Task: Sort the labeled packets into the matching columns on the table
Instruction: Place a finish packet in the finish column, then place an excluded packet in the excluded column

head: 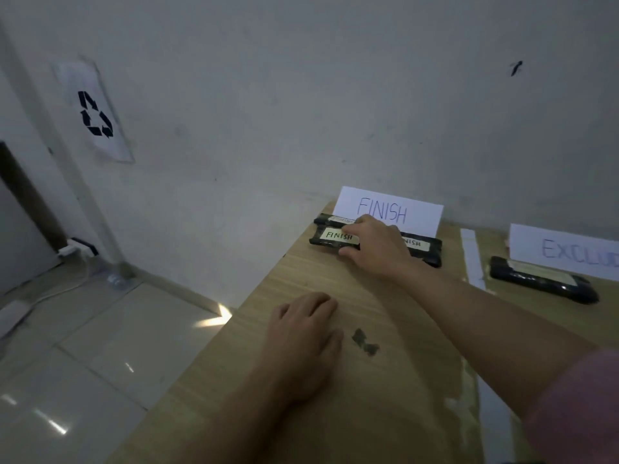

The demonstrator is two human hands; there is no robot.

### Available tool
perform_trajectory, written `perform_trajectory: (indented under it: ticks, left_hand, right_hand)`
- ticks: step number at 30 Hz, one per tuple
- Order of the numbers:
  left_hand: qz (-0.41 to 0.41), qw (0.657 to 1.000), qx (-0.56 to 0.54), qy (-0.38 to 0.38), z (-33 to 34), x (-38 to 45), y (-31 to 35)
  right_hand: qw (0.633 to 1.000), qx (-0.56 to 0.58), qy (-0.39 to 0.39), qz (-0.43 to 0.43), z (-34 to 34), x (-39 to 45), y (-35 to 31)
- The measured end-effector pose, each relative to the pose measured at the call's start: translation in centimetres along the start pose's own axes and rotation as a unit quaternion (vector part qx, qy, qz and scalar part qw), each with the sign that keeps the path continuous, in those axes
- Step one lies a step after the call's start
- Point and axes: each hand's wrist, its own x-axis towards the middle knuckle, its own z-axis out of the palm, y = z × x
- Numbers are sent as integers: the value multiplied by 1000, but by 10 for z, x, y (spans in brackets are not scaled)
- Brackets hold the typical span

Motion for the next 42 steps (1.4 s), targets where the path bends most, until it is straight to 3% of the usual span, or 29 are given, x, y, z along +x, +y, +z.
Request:
perform_trajectory:
  ticks: [10, 21, 25, 30, 34, 42]
  left_hand:
    - [-1, 1000, -8, 6, 2, 1, -1]
    - [-10, 999, 37, -25, -6, -2, 11]
    - [11, 999, 26, -21, -20, 1, 44]
    - [89, 996, 1, -2, -30, 5, 110]
    - [150, 988, 14, -23, -21, 4, 160]
    - [190, 976, 85, -63, -2, -3, 205]
  right_hand:
    - [999, -42, -24, -6, 24, 22, 3]
    - [995, 38, -82, -42, -61, -81, 48]
    - [992, 18, -120, -25, -98, -140, 77]
    - [993, 12, -118, 17, -134, -200, 104]
    - [986, 18, -166, 27, -137, -233, 117]
    - [964, -66, -245, -78, -112, -228, 126]
